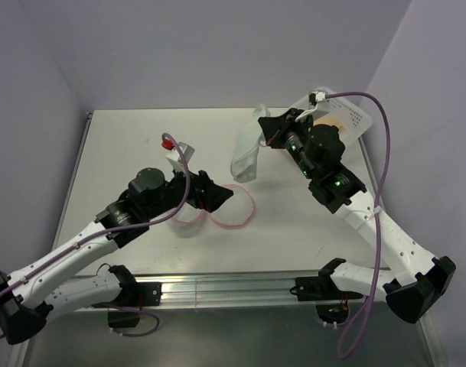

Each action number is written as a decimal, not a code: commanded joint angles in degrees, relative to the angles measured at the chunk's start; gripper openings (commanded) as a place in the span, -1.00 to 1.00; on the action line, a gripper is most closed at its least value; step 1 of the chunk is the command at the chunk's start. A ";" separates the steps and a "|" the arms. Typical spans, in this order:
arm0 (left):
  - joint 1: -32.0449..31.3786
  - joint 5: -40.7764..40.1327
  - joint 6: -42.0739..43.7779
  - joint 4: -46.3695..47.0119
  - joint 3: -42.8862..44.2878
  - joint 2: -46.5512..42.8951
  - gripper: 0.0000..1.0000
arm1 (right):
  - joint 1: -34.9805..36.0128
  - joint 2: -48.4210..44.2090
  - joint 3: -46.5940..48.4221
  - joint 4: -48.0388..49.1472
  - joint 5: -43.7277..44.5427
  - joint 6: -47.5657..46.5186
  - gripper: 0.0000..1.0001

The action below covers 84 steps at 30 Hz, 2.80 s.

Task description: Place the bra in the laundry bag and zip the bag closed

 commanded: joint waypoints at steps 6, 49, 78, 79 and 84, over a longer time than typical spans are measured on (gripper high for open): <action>-9.30 -24.07 8.72 7.99 3.41 6.98 0.98 | 6.22 -1.11 -3.43 5.79 6.20 6.93 -1.00; -11.50 -34.20 18.67 26.72 4.47 17.54 -0.99 | 8.33 -7.52 -5.37 5.00 5.85 8.95 -1.00; -3.68 4.10 12.51 -0.77 6.22 -0.74 -1.00 | 8.24 -16.67 -9.06 -11.53 -25.77 -19.42 0.82; -3.68 6.56 13.04 -3.05 6.66 -1.87 -1.00 | 8.16 -16.40 -9.41 -10.39 -28.31 -20.22 0.82; -3.68 20.18 17.08 -10.44 9.12 -6.10 -1.00 | 8.16 -15.96 -10.38 -8.01 -43.97 -26.29 0.87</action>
